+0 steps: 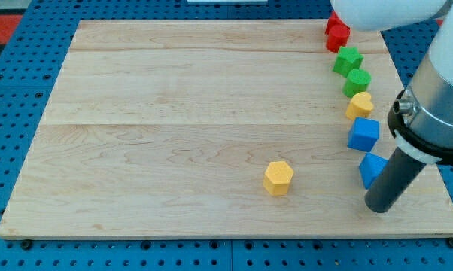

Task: Push the blue triangle diagonal to the top right of the yellow hexagon

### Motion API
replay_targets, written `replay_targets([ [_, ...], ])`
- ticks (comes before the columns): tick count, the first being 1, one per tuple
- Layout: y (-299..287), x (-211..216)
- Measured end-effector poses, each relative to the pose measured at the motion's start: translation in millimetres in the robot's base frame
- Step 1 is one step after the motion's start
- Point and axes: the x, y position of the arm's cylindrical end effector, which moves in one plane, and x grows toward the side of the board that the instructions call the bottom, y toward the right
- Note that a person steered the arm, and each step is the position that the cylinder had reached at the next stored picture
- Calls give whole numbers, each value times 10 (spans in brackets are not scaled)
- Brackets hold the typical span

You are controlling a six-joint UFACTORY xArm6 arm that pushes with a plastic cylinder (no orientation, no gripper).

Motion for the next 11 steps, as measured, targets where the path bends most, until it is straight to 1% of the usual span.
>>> replay_targets([
  [4, 184, 27],
  [6, 263, 122],
  [7, 842, 157],
  [8, 866, 93],
  [9, 750, -185],
  [10, 413, -368],
  [11, -118, -445],
])
